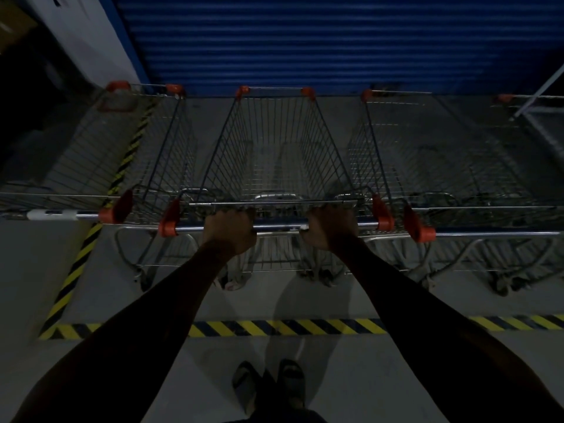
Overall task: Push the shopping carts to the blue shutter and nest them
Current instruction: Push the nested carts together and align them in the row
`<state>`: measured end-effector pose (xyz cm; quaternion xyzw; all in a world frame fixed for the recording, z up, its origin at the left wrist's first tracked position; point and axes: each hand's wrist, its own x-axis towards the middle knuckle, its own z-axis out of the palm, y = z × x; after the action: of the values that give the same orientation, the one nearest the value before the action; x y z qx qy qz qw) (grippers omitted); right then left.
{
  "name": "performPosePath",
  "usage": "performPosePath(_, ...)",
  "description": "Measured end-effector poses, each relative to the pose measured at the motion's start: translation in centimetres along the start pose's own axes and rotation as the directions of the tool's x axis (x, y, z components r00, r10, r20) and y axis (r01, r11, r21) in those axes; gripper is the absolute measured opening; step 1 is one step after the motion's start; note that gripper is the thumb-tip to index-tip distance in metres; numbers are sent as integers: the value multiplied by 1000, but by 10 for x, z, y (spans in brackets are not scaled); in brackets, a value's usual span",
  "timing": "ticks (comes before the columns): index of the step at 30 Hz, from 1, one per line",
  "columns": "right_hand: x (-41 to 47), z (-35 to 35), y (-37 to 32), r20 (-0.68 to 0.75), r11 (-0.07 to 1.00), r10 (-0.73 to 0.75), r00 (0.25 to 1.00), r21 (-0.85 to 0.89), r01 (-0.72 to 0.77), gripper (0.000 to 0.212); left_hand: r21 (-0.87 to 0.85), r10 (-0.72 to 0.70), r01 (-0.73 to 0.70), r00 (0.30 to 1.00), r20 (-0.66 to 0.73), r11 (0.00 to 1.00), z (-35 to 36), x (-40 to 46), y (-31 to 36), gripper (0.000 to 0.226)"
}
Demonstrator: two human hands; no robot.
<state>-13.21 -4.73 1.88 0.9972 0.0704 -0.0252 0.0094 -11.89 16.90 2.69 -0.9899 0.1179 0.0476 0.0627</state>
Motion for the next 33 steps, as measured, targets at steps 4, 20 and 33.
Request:
performPosePath(4, -1, 0, 2, 4, 1000, -10, 1000, 12, 10, 36, 5, 5, -5, 1000, 0, 1000, 1, -1, -1, 39)
performPosePath(20, -12, -3, 0, 32, 999, -6, 999, 41, 5, 37, -6, -13, 13, 1000, 12, 1000, -2, -10, 3, 39)
performPosePath(33, -21, -5, -2, 22, 999, -4, 1000, -49, 5, 46, 24, 1, -1, 1000, -31, 1000, 3, -16, 3, 38)
